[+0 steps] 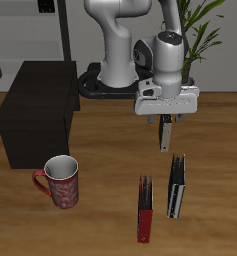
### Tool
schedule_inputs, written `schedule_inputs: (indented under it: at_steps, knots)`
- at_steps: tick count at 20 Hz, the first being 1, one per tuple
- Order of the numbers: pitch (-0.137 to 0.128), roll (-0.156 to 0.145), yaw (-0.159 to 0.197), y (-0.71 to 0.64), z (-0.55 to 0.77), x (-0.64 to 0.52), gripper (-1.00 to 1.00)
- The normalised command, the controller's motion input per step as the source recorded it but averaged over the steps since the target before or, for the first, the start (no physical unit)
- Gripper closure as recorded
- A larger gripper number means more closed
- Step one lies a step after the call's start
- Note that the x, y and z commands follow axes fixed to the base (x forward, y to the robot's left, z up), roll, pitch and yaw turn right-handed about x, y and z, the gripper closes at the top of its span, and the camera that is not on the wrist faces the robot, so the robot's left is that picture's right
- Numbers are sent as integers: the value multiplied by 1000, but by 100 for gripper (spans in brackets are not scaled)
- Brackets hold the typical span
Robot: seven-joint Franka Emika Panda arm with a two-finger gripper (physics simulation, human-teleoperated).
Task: Place the yellow book flat on top of the shelf
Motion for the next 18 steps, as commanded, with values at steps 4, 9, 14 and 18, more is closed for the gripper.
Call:
schedule_inputs:
  at_steps: [4,9,14,18]
  knots:
    - [29,-2,7,-13,-126,119,100]
    - [16,-2,-6,-62,-57,56,100]
    - [-9,6,26,5,125,5,100]
    - [-53,-6,43,-55,454,-26,100]
